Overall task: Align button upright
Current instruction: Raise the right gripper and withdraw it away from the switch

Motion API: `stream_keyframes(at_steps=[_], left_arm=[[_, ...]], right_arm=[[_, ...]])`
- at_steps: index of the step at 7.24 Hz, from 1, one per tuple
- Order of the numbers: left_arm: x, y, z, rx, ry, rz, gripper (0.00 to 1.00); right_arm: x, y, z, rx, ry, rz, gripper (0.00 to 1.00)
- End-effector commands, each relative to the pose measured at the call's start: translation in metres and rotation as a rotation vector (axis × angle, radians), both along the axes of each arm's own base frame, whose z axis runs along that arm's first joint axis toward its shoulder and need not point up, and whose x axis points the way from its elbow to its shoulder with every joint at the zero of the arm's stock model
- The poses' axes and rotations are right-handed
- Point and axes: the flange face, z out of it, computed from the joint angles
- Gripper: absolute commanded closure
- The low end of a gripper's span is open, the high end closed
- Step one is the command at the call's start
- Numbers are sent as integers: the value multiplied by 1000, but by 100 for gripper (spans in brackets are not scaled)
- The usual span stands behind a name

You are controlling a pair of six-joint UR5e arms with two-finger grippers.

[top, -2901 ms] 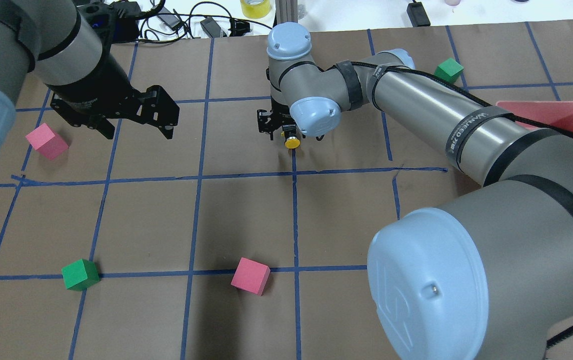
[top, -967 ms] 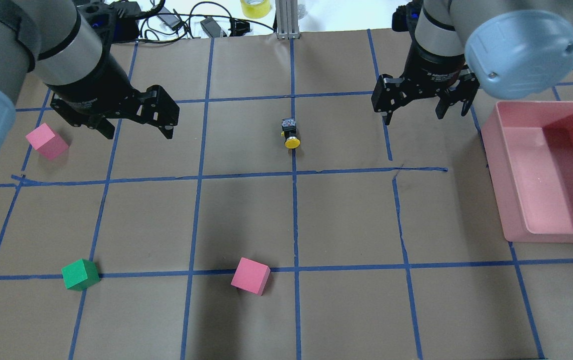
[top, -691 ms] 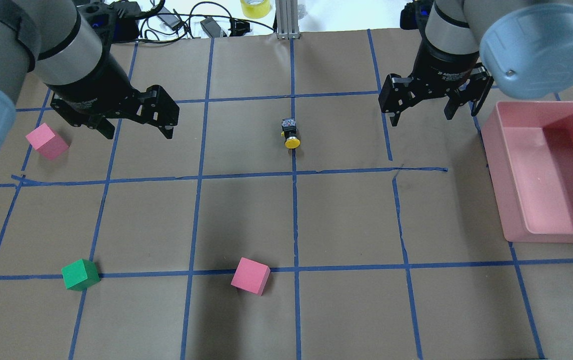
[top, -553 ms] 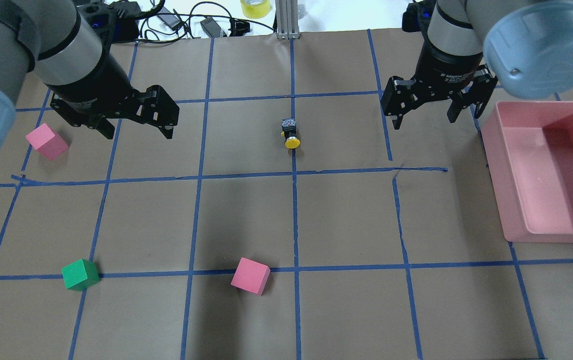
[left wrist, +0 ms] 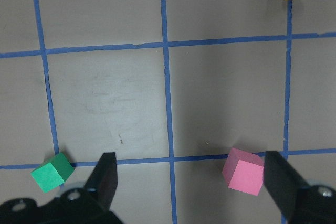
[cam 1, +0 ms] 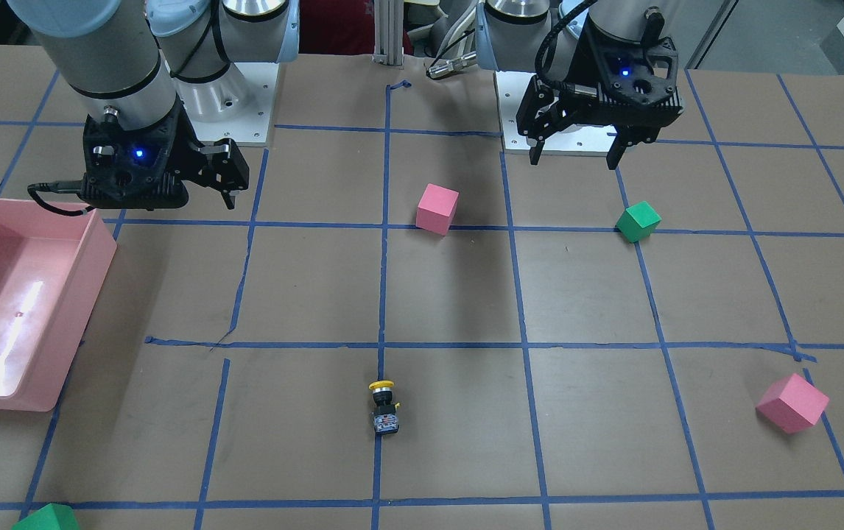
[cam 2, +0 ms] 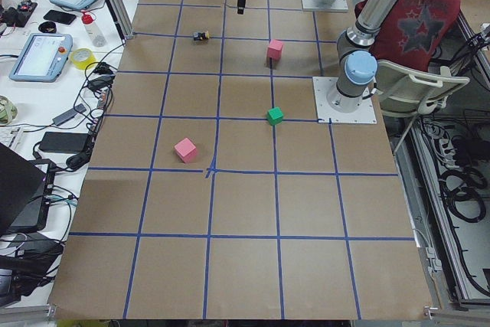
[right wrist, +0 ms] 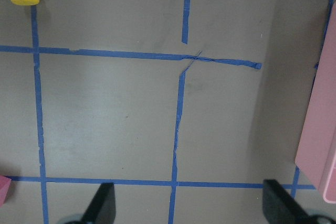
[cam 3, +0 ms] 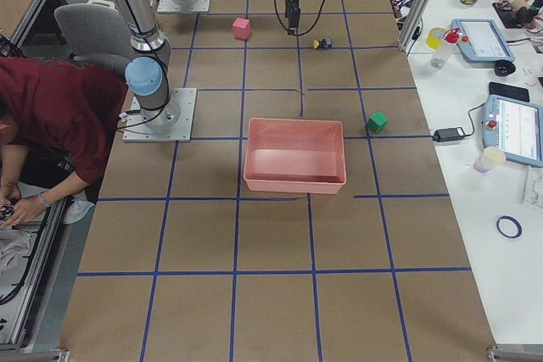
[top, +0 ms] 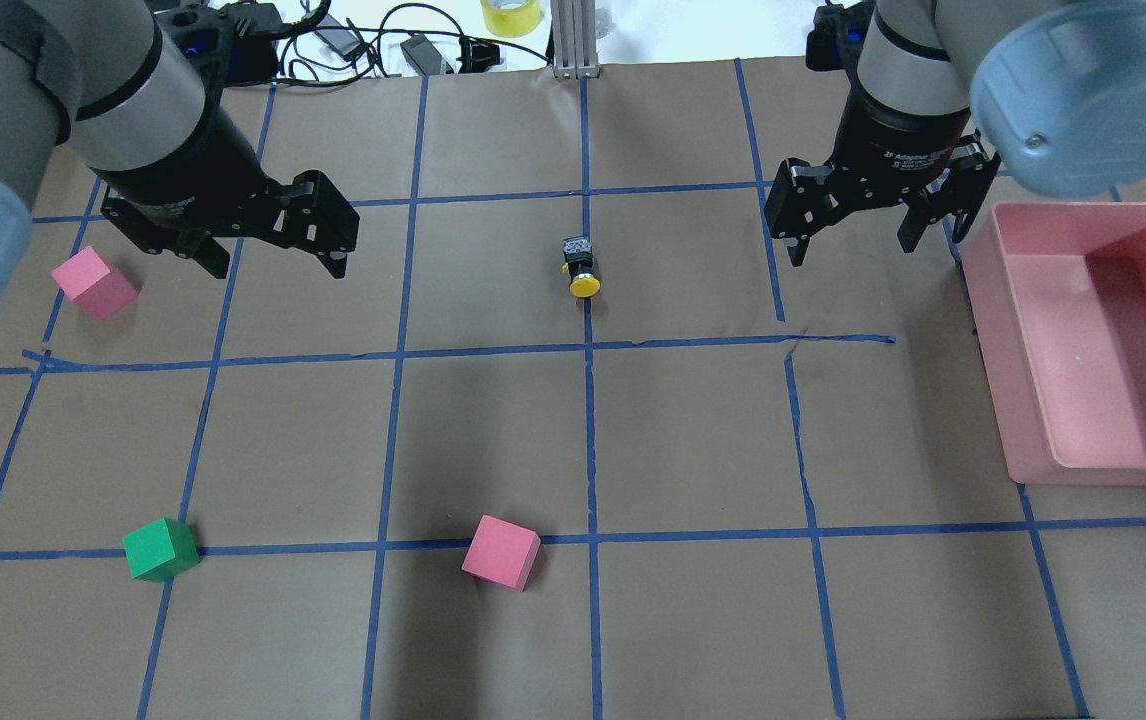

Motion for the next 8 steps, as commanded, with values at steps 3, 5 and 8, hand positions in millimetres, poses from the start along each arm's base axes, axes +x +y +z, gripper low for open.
stream_keyframes(at_steps=[3,5,8], left_arm=[[0,1,-4,6,-2,1,0],[-1,2,-5,9,-2,-1,0],[-2,-6,-11,-38,5,-1,0]], right_arm=[[3,0,-3,6,-12,1,0],[3,0,-6,13,-12,0,0],[3,0,-6,15,-12,0,0]])
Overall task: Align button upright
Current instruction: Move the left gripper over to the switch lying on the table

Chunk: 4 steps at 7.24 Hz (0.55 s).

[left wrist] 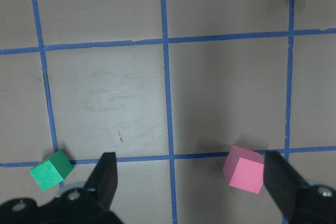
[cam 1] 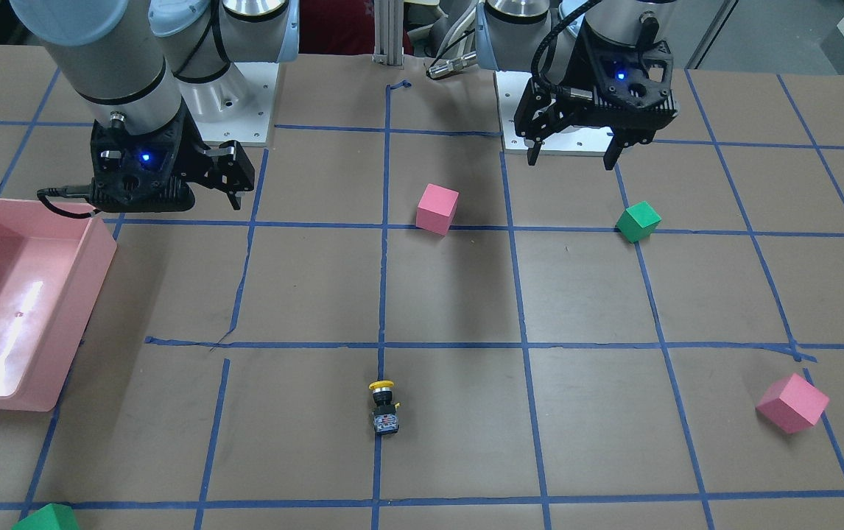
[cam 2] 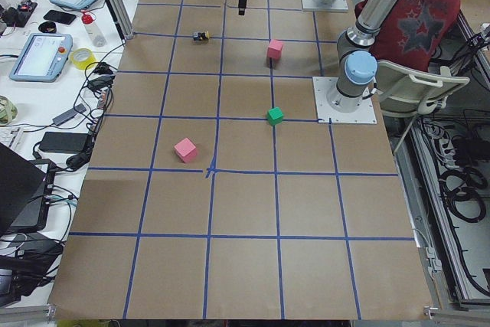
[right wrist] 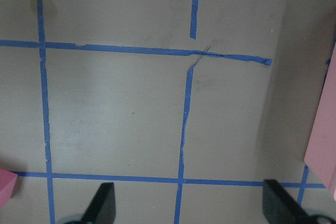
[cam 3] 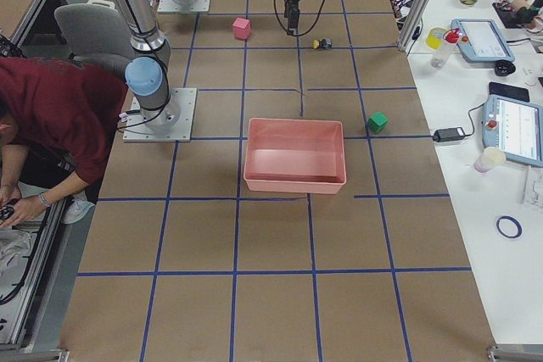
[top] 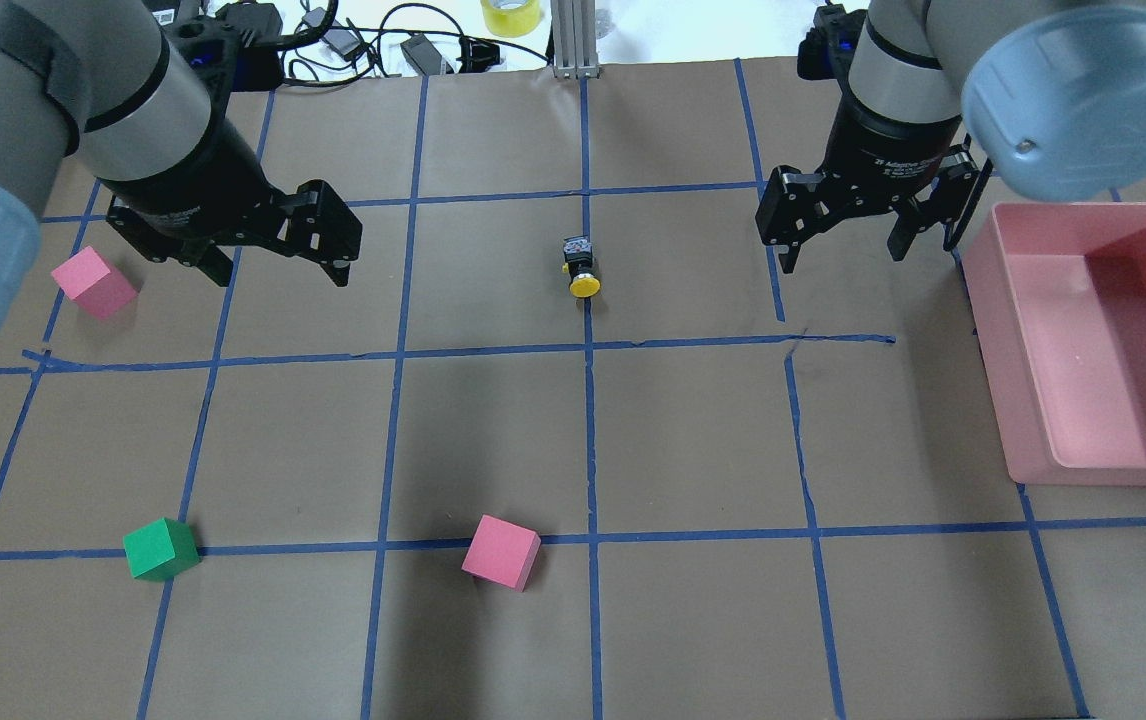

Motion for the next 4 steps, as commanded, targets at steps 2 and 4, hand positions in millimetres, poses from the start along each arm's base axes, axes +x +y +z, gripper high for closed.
stream_keyframes(at_steps=[2,4], left_arm=[[-3,-22,-45,-167,22,41,0],[-27,-26,-90,-295,56,63,0]], right_arm=[[1,1,-2,8,1,0,0],[1,1,-4,14,1,-2,0]])
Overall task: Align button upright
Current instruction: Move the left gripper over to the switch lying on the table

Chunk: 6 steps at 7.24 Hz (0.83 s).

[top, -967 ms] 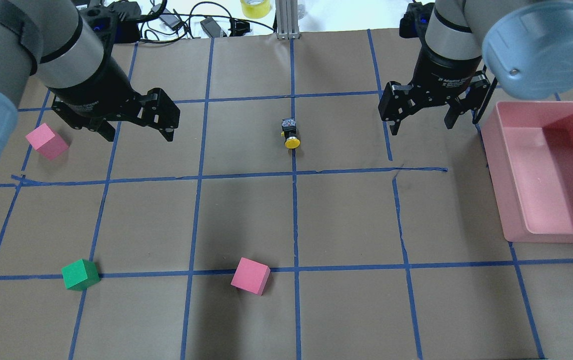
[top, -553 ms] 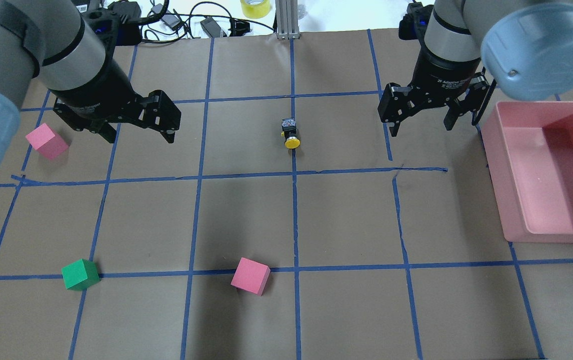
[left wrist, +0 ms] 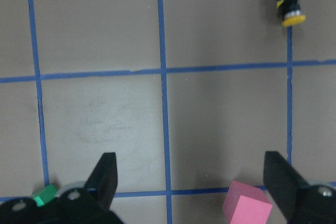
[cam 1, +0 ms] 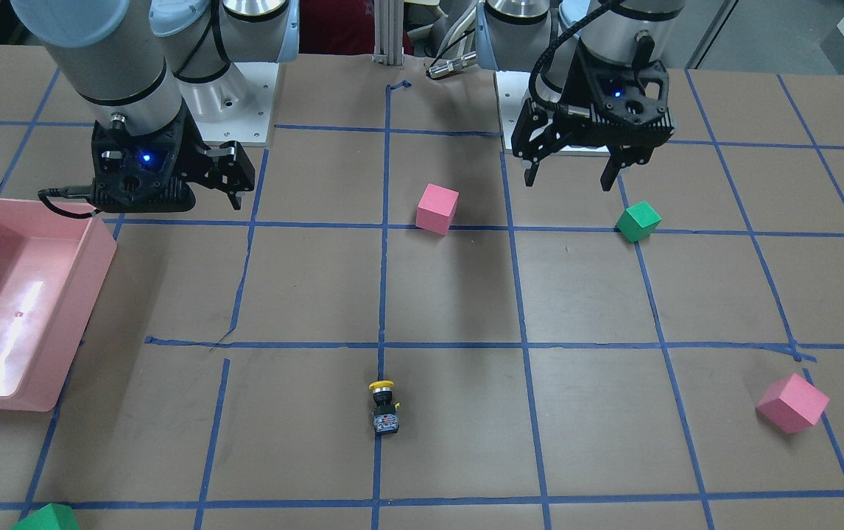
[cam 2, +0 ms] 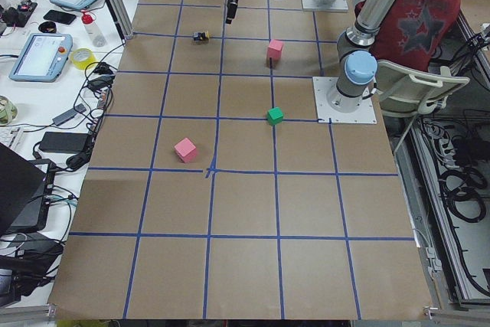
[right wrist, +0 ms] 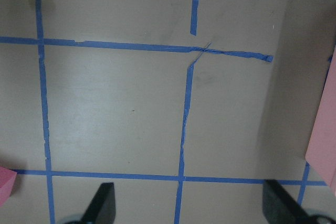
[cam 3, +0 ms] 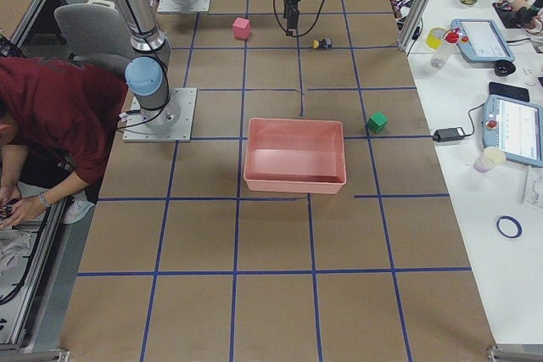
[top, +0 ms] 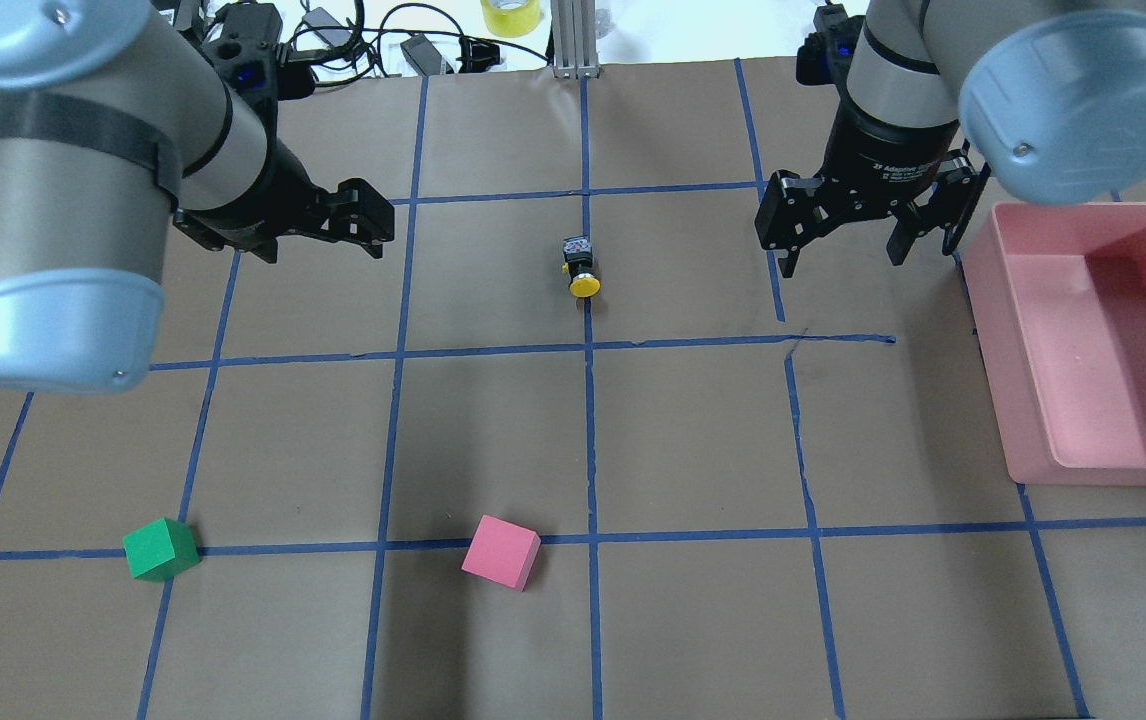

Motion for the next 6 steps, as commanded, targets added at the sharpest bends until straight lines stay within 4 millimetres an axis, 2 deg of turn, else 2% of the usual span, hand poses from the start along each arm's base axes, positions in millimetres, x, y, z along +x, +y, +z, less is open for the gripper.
stream_keyframes(at_steps=[1,3,5,6], left_arm=[[-36,-10,-50,-121,53,41,0],[-75,-24,-90,-143,94,54,0],[-92,-41,-136,-79,129,90,9],[-100,-55,-145,-76,171,71,10]], right_arm=[[0,0,-1,5,0,0,0],[0,0,-1,7,1,-3,0],[-1,0,-2,10,2,-3,0],[0,0,-2,10,1,-2,0]])
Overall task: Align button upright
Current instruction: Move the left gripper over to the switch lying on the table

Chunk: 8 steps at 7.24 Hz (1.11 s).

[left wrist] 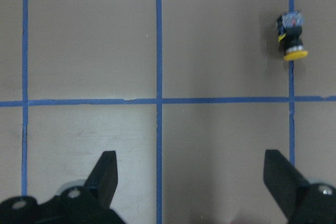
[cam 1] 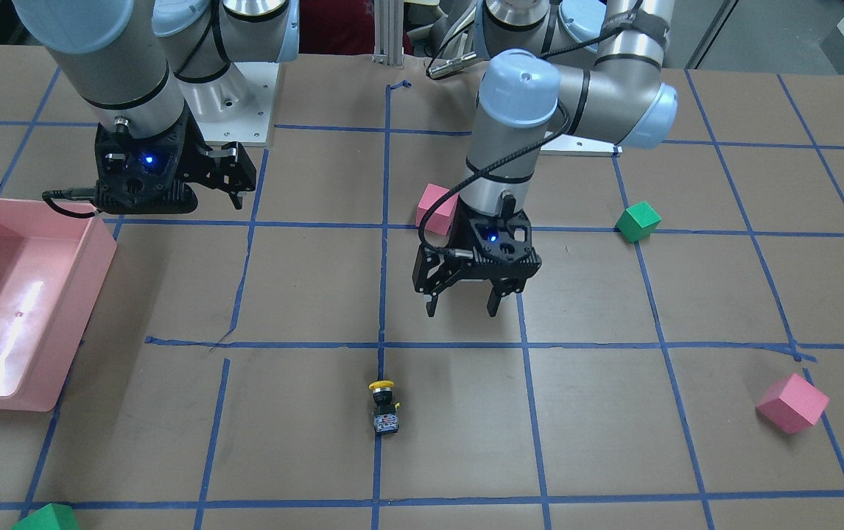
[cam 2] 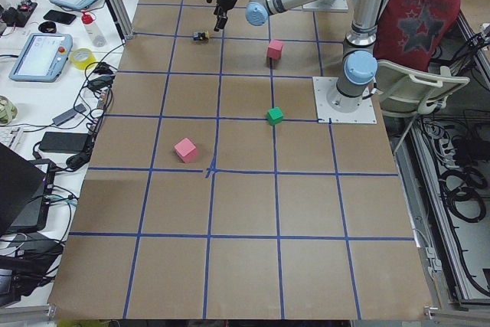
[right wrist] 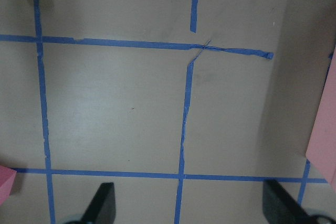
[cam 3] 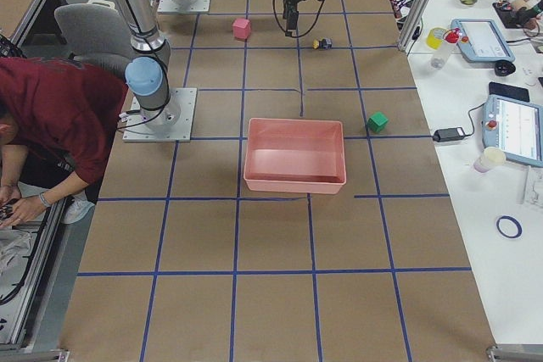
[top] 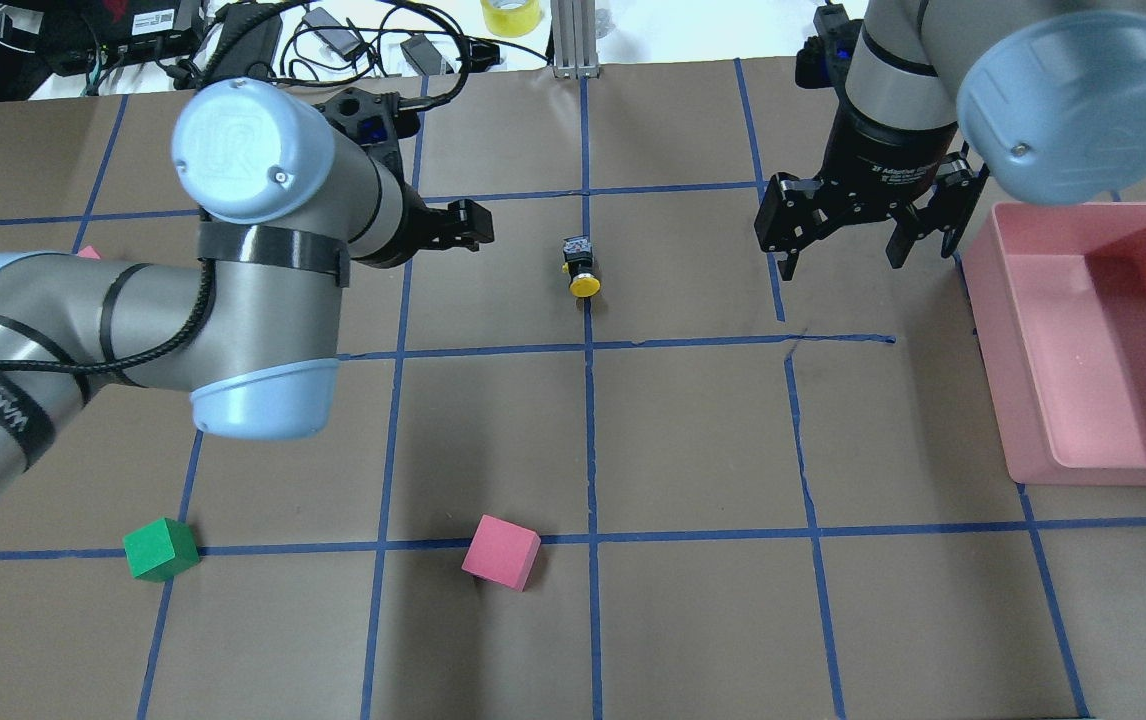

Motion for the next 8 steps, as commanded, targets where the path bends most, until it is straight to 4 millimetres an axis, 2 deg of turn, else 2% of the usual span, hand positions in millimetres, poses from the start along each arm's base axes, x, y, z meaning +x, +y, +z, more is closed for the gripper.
stream_keyframes(at_steps=[1,2,5,6,8], left_arm=[[-16,-28,-30,-27,71,-29,10],[-24,-34,-48,-56,69,-42,9],[-65,-29,-103,-160,-12,-74,8],[-72,-28,-123,-184,-18,-78,8],[-78,-30,-149,-231,-5,-84,9]], right_arm=[[0,0,-1,2,-1,1,0],[0,0,-1,2,-1,1,0],[0,0,-1,1,-1,6,0],[0,0,0,-4,-2,7,0],[0,-3,-1,-11,-2,7,0]])
